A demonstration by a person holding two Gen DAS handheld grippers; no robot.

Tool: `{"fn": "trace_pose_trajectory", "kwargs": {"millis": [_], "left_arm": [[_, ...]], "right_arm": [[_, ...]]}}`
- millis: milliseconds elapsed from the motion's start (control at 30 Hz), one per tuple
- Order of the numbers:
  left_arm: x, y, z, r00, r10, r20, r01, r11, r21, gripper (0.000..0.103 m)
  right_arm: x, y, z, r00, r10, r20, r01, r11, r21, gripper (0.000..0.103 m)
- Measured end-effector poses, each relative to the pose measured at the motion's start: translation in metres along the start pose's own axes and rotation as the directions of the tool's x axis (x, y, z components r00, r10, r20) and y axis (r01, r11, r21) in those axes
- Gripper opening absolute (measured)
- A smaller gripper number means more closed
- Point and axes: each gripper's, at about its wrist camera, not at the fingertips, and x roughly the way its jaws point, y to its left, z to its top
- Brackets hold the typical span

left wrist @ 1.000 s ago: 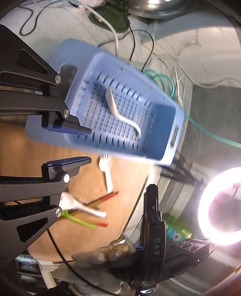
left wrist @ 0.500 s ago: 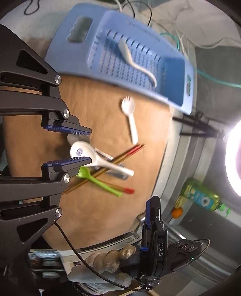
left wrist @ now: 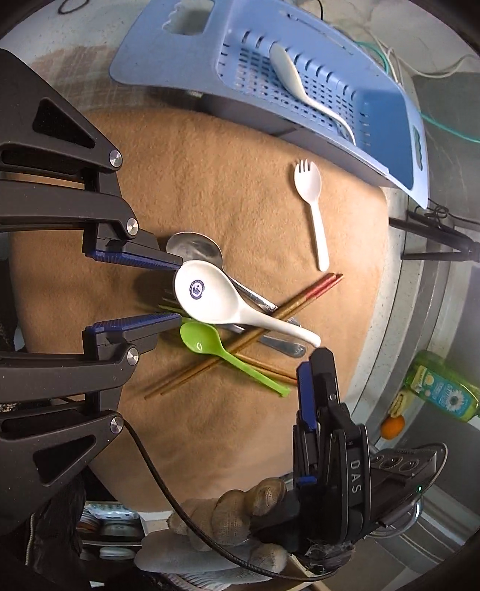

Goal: Organize utensils
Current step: 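Return the left tool to the second white ceramic spoon and grasp it, then lift the second spoon into the blue basket and release it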

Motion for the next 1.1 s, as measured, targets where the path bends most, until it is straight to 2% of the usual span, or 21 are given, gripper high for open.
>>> {"fn": "trace_pose_trajectory", "kwargs": {"millis": [433,667,867,1100], "left_arm": [[0.019,-0.002,0.007,0.999,0.019,-0.042,-0.017,0.999,0.029,0.022],[0.029,-0.002,0.01,0.998,0.023,-0.054,-0.021,0.999,0.032,0.027],[0.037,-0.002,0.012,0.998,0.031,-0.06,-0.028,0.999,0.044,0.033],[0.042,-0.003,0.013,0.999,0.025,-0.04,-0.023,0.999,0.041,0.032]], "right_arm": [[0.03,-0.005,0.009,0.999,-0.036,-0.037,0.037,0.999,0.029,0.032],[0.038,-0.007,0.012,0.998,-0.051,-0.047,0.053,0.998,0.032,0.012],[0.039,-0.01,0.012,0.998,-0.041,-0.043,0.042,0.998,0.042,0.012],[0.036,-0.011,0.013,0.999,-0.028,-0.033,0.03,0.998,0.058,0.01]]}}
